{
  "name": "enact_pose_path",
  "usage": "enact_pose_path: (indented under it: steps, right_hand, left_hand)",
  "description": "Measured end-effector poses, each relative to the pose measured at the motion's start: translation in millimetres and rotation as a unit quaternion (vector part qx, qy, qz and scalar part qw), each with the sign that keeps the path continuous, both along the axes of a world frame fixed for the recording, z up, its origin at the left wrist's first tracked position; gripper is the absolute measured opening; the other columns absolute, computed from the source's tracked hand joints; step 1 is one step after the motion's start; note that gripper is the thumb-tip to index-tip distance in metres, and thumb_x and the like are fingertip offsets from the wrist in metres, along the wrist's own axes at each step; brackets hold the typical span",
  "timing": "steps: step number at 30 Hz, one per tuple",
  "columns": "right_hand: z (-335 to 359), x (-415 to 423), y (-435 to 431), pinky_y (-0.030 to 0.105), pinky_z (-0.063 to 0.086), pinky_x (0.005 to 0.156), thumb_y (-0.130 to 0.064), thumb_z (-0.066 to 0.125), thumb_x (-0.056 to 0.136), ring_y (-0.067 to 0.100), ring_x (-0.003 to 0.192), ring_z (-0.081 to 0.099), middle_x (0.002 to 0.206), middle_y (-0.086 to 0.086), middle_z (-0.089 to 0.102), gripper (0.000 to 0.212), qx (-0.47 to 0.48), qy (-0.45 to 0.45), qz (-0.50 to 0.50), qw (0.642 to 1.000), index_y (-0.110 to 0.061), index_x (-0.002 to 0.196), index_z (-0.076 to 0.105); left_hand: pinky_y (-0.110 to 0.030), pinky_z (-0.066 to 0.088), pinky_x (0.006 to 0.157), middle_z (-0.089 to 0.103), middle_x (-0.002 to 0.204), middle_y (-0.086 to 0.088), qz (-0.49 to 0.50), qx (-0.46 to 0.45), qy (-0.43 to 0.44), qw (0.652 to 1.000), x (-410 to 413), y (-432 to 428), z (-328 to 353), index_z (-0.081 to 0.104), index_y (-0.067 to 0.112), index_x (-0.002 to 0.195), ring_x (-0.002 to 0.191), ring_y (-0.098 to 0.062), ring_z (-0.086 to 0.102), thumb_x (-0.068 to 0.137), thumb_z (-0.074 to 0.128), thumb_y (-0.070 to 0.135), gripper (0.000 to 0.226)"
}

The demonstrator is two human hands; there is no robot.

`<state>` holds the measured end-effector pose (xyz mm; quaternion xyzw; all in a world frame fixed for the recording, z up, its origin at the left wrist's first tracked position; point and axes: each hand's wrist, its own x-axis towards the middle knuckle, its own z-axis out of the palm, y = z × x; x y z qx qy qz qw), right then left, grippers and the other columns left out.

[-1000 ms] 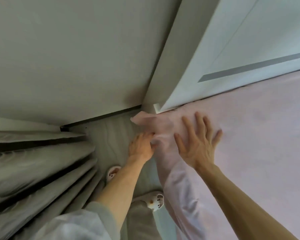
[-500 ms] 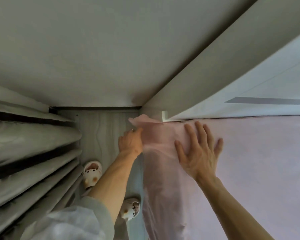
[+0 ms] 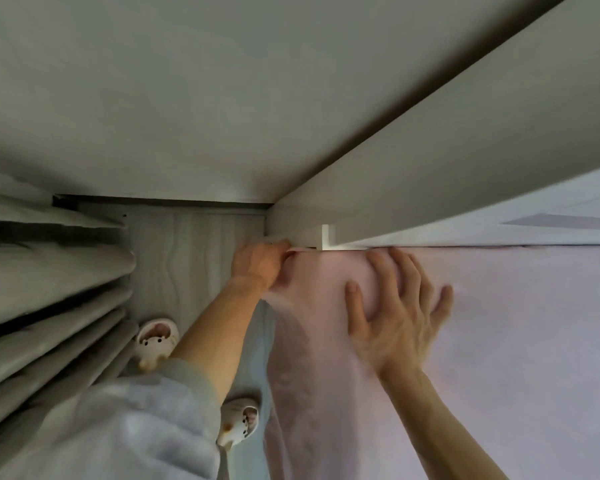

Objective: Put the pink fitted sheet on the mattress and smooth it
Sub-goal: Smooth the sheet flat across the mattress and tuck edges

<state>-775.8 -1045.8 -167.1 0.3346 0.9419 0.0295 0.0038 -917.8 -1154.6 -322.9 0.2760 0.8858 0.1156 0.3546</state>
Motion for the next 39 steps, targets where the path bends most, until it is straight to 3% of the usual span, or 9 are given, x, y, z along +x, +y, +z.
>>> enact_pose_path:
  steps: [3, 11, 14, 18, 22, 27, 33, 36, 39]
  right_hand:
    - [-4.1, -2.5, 1.8, 0.061, 0.014, 0.115, -0.057, 0.051, 0.085, 0.019, 0.139, 0.037, 0.149, -0.005, 0.042, 0.057, -0.004, -0.011, 0.001, 1.0, -0.038, 0.138, 0.05]
    - [-9.2, -4.8, 2.4, 0.061, 0.011, 0.116, -0.059, 0.047, 0.085, 0.018, 0.142, 0.032, 0.15, -0.006, 0.039, 0.057, -0.011, -0.005, -0.003, 1.0, -0.038, 0.138, 0.046]
    - [-8.6, -5.8, 1.2, 0.062, 0.01, 0.116, -0.059, 0.048, 0.086, 0.019, 0.142, 0.032, 0.15, -0.005, 0.04, 0.056, -0.019, 0.003, 0.004, 1.0, -0.037, 0.138, 0.046]
    - [-3.2, -6.9, 0.0, 0.066, 0.006, 0.115, -0.069, 0.055, 0.08, 0.02, 0.145, 0.024, 0.151, -0.004, 0.034, 0.07, -0.037, -0.033, 0.016, 0.999, -0.035, 0.14, 0.041]
    - [1.2, 0.0, -6.8, 0.075, -0.002, 0.109, -0.081, 0.056, 0.069, 0.032, 0.151, 0.003, 0.162, 0.006, 0.012, 0.104, -0.058, -0.101, 0.04, 0.992, -0.032, 0.153, 0.02]
    - [2.5, 72.1, -38.2, 0.079, -0.009, 0.106, -0.079, 0.057, 0.071, 0.04, 0.15, -0.017, 0.166, 0.012, -0.013, 0.115, -0.051, -0.149, 0.125, 0.98, -0.032, 0.158, -0.001]
    - [7.5, 200.5, -76.0, 0.076, 0.003, 0.111, -0.077, 0.053, 0.076, 0.038, 0.152, -0.01, 0.167, 0.009, -0.008, 0.104, -0.072, -0.149, 0.154, 0.974, -0.034, 0.159, 0.006]
    - [7.9, 248.4, -90.2, 0.072, 0.004, 0.115, -0.073, 0.054, 0.078, 0.036, 0.152, -0.01, 0.167, 0.007, -0.008, 0.1, -0.091, -0.154, 0.153, 0.972, -0.035, 0.158, 0.008]
    - [8.7, 284.5, -101.3, 0.065, 0.002, 0.118, -0.065, 0.056, 0.081, 0.033, 0.153, -0.008, 0.167, 0.006, -0.004, 0.095, -0.117, -0.131, 0.154, 0.972, -0.034, 0.159, 0.01]
  left_hand:
    - [-0.045, 0.019, 0.114, 0.067, 0.114, 0.0, -0.056, -0.003, 0.02, 0.998, -10.1, 8.6, -13.1, 0.052, 0.034, 0.116, 0.109, -0.025, 0.062, 0.1, 0.032, 0.027, 0.027]
    - [-0.057, 0.007, 0.118, 0.063, 0.123, -0.004, -0.1, -0.032, 0.117, 0.988, -2.6, 11.3, -32.4, 0.047, 0.029, 0.128, 0.125, -0.03, 0.049, 0.098, 0.039, 0.029, 0.031]
    - [-0.058, 0.02, 0.114, 0.049, 0.141, -0.013, 0.14, -0.044, 0.018, 0.989, 9.2, 3.8, -24.2, 0.036, 0.019, 0.139, 0.133, -0.034, 0.04, 0.099, 0.04, 0.035, 0.044]
    - [-0.046, 0.039, 0.1, 0.043, 0.145, -0.015, 0.336, 0.085, -0.07, 0.936, 56.4, -23.1, 8.2, 0.032, 0.015, 0.145, 0.126, -0.036, 0.048, 0.096, 0.047, 0.031, 0.054]
    - [-0.045, 0.041, 0.103, 0.038, 0.149, -0.011, 0.527, 0.093, -0.272, 0.8, 160.2, -47.0, 32.1, 0.024, 0.027, 0.151, 0.127, -0.035, 0.048, 0.1, 0.038, 0.043, 0.055]
    - [-0.04, 0.032, 0.113, 0.044, 0.149, -0.009, 0.517, 0.068, -0.376, 0.766, 292.8, -72.4, 31.3, 0.039, 0.019, 0.147, 0.134, -0.029, 0.044, 0.102, 0.026, 0.044, 0.053]
    - [-0.045, 0.042, 0.105, 0.047, 0.146, -0.013, 0.547, -0.032, -0.447, 0.707, 406.2, -116.7, 17.5, 0.039, 0.018, 0.147, 0.127, -0.032, 0.05, 0.073, 0.019, 0.081, 0.1]
    - [-0.036, 0.055, 0.071, 0.063, 0.125, -0.009, 0.524, -0.106, -0.491, 0.688, 409.8, -124.1, 68.0, 0.05, 0.013, 0.135, 0.098, -0.028, 0.065, 0.086, 0.031, 0.076, 0.082]
    - [-0.045, 0.058, 0.08, 0.069, 0.111, -0.017, 0.502, -0.074, -0.447, 0.737, 416.4, -127.4, 73.3, 0.066, 0.008, 0.109, 0.098, -0.036, 0.067, 0.094, 0.044, 0.048, 0.048]
